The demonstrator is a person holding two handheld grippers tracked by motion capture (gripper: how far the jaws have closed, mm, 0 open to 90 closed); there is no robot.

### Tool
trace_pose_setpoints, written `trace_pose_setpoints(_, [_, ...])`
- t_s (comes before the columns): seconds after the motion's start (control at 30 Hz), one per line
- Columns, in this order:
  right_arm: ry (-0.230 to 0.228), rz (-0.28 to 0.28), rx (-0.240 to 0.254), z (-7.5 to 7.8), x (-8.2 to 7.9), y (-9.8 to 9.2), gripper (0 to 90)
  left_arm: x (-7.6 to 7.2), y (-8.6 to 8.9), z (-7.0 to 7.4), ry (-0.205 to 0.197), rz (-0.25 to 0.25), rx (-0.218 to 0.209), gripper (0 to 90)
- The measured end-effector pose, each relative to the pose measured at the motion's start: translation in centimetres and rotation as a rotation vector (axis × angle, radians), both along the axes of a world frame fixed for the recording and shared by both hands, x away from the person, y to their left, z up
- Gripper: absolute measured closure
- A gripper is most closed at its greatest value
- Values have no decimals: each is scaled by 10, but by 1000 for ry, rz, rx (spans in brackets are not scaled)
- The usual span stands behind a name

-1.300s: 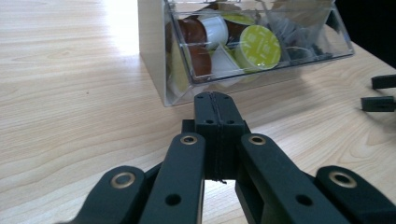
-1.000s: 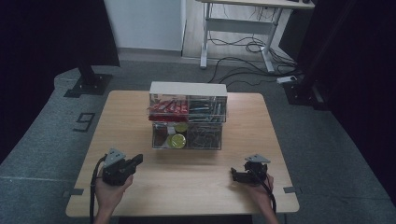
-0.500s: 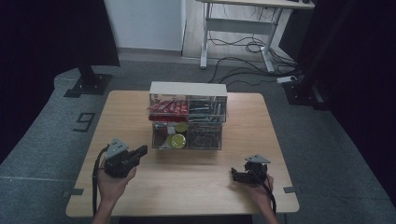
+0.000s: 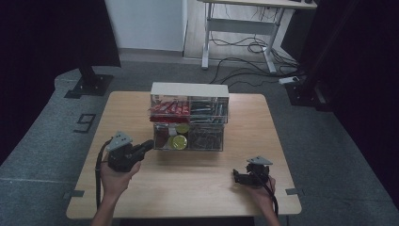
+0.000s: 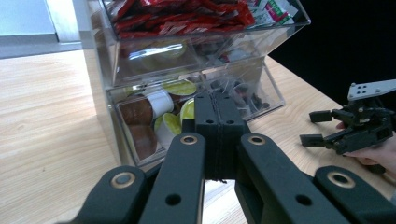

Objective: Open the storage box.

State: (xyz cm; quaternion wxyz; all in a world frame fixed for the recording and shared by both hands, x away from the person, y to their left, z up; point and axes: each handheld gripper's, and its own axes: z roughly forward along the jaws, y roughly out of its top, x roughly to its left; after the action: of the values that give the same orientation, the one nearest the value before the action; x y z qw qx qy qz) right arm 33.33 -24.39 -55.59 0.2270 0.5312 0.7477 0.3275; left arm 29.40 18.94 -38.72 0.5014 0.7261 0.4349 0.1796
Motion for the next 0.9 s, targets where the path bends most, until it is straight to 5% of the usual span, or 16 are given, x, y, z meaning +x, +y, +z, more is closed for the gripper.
trace_pose_setpoints(0.9, [-1,-2,2,0,0,0,80,35,-18,19,3,-11,35,900])
